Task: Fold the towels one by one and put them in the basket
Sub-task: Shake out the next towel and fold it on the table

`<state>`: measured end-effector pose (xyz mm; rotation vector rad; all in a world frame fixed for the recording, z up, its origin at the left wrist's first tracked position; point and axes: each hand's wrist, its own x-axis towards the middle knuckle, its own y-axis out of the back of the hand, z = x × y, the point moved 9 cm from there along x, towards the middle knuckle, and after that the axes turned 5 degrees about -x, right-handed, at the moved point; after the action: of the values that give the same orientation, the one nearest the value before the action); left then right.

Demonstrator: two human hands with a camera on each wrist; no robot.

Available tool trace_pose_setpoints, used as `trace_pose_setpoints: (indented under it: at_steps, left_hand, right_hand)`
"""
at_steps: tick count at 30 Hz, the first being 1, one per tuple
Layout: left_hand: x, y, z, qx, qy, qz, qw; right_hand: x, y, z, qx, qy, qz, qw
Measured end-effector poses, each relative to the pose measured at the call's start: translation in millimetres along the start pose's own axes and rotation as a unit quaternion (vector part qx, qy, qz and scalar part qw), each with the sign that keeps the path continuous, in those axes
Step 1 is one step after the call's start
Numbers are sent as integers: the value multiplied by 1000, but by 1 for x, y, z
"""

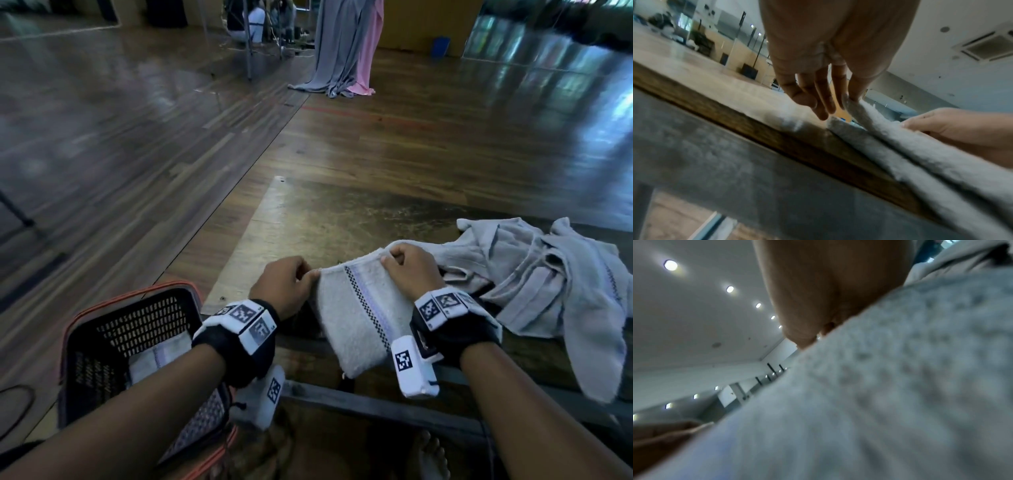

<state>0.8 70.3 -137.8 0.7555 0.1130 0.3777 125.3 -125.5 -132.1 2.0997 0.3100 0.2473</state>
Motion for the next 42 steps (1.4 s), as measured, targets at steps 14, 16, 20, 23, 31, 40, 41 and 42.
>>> trace_pose_setpoints:
  at_steps: [14, 16, 20, 23, 31, 40, 41, 42]
  left_hand:
    - [15, -21, 4, 121, -65, -88, 987]
    - [19, -22, 6, 112, -67, -88, 988]
    - [19, -19, 8, 90, -65, -80, 991]
    - [15, -19, 8, 93, -65, -89, 990]
    - [-5, -6, 36, 208, -158, -43, 964]
    - [-23, -55, 34, 268, -86, -180, 942]
    - [-18, -57, 28, 265, -80, -189, 942]
    - [-12, -59, 22, 266, -76, -192, 941]
  right_hand:
    - [-10, -18, 11, -8, 2, -128, 992]
    - [-13, -17, 15, 21, 1, -149, 989]
    - [-15, -12, 22, 86, -11, -140, 986]
    - [-13, -13, 20, 79, -6, -120, 990]
    - [-13, -4, -18, -78, 104, -21, 991]
    - [-38, -16, -16, -116, 138, -7, 984]
    - [-37, -20, -10, -106, 118, -15, 987]
    - [-36, -22, -5, -98, 103, -21, 990]
